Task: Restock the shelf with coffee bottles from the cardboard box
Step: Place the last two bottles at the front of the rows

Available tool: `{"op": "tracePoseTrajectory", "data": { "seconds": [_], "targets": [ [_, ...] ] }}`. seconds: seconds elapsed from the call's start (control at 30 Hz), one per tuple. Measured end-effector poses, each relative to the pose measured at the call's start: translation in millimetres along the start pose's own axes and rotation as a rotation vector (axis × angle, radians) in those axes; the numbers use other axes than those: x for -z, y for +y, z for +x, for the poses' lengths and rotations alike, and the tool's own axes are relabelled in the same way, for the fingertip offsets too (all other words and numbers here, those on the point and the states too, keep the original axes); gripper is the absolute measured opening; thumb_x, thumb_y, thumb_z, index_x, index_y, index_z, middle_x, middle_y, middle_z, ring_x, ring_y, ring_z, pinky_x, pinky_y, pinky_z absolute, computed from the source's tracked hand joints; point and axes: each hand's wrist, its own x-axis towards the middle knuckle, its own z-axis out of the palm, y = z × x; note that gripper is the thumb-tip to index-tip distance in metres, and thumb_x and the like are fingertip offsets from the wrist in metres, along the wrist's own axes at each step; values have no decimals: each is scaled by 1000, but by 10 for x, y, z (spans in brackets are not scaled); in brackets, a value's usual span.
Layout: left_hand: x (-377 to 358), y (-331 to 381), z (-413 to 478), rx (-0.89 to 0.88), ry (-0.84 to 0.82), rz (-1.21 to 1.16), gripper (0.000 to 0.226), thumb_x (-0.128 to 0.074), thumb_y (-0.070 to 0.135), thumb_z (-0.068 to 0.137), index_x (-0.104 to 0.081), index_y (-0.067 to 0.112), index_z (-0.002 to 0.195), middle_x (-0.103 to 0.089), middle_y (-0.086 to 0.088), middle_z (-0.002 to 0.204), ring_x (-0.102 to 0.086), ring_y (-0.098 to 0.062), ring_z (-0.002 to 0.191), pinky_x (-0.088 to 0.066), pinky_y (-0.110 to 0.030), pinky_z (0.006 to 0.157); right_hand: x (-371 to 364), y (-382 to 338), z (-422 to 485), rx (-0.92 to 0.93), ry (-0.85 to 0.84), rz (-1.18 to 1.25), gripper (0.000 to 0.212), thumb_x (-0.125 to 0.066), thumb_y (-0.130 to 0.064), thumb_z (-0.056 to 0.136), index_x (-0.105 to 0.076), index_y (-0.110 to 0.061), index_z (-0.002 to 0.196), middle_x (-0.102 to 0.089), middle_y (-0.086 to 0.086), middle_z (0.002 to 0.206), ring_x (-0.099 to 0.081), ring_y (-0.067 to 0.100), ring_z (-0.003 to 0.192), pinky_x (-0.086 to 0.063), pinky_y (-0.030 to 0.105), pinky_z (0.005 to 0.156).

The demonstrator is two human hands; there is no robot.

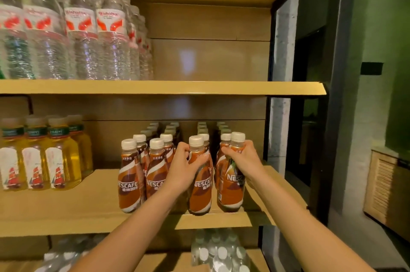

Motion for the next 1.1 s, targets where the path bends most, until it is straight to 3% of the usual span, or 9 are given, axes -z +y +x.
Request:
{"op": "tracePoseTrajectory", "data": {
  "seconds": [0.1,0.37,0.53,0.9,1.1],
  "targets": [
    [-20,-120,19,-23,53,-31,23,-59,26,88,-47,19,106,-62,5,99,-61,-9,94,-50,-22,74,-103,58,10,25,-19,-75,41,-64,-26,87,-33,-15,111,-52,-1,100,-56,16,96,-47,31,81],
    [-56,-266,95,-40,48,-56,29,-58,26,88,-49,19,115,-61,7,105,-61,-11,102,-52,-25,83,-205,167,92,77,-11,-174,40,-62,-28,88,-30,-15,108,-49,1,103,-53,13,96,-44,28,78],
    [-54,-325,130,-54,14,-38,36,-57,30,88,-49,21,122,-61,2,115,-59,-13,110,-51,-37,94,-185,259,149,106,24,-204,41,-63,-30,87,-32,-15,109,-52,7,112,-55,17,103,-46,30,82],
    [-108,-341,161,-88,-30,-80,29,-54,25,91,-46,28,119,-58,14,106,-57,-4,104,-48,-17,79,-230,355,147,141,146,-211,43,-68,-30,82,-34,-18,105,-53,9,115,-54,19,107,-46,31,87],
    [-110,-330,149,-55,-38,-71,39,-54,26,91,-42,22,128,-56,16,107,-56,-5,106,-46,-16,80,-115,368,126,117,97,-148,47,-69,-38,81,-38,-20,111,-55,6,112,-57,19,104,-51,36,89]
  ]
}}
